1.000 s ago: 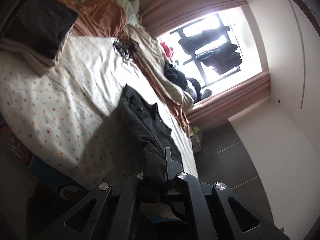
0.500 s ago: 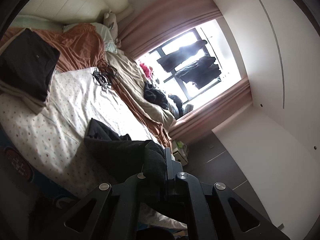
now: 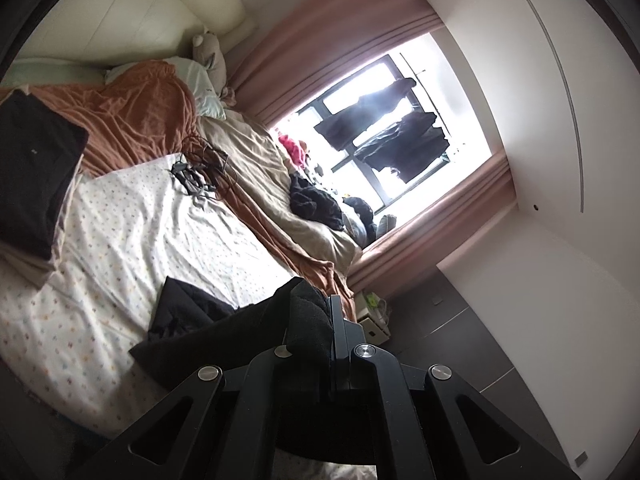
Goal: Fold large clothes
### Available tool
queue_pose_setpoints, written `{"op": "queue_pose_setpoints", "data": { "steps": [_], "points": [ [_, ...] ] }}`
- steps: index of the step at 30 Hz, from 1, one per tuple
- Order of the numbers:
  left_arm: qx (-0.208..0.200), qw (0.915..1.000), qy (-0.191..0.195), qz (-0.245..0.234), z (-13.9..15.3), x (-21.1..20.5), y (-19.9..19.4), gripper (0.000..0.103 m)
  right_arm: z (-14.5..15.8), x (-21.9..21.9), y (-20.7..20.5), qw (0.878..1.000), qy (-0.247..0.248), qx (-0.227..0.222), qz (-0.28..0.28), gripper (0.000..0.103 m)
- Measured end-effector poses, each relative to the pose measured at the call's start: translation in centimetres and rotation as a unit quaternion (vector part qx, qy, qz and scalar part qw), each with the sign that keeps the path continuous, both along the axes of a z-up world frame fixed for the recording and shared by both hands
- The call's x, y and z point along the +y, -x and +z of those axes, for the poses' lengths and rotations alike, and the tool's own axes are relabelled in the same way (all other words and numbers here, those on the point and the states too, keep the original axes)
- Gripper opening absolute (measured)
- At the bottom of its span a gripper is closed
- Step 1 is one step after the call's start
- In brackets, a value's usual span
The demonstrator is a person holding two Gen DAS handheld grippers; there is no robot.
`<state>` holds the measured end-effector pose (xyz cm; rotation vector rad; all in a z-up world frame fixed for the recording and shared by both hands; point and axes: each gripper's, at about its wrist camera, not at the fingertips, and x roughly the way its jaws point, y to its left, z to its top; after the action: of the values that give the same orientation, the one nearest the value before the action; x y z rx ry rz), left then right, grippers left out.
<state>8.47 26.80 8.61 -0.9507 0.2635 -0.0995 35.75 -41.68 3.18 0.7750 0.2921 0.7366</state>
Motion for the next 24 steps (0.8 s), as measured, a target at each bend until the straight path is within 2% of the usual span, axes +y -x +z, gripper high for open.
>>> {"op": "queue_pose_setpoints", "data": {
  "steps": [6, 11, 18, 24],
  "points": [
    [0.029, 0.9995, -0.008, 0.002, -0.4, 1.3, -7.1, 0.002, -0.7, 1.4, -6.6, 1.000, 0.013, 0.024, -0.010, 0.004],
    [0.059, 0.9982, -0.012, 0.005, -2.3, 2.6, -13.1, 0.002, -2.2, 2.5, -11.8, 0.998, 0.022, 0.047, -0.018, 0.005],
    [0.111, 0.9937, -0.015, 0.007, -6.9, 4.1, -20.2, 0.002, -5.4, 4.5, -18.4, 0.995, 0.049, 0.082, -0.019, 0.004],
    [0.150, 0.9886, -0.012, 0.003, -11.7, 4.7, -24.9, 0.002, -10.2, 5.3, -22.8, 0.989, 0.064, 0.132, -0.025, 0.004]
  ]
}}
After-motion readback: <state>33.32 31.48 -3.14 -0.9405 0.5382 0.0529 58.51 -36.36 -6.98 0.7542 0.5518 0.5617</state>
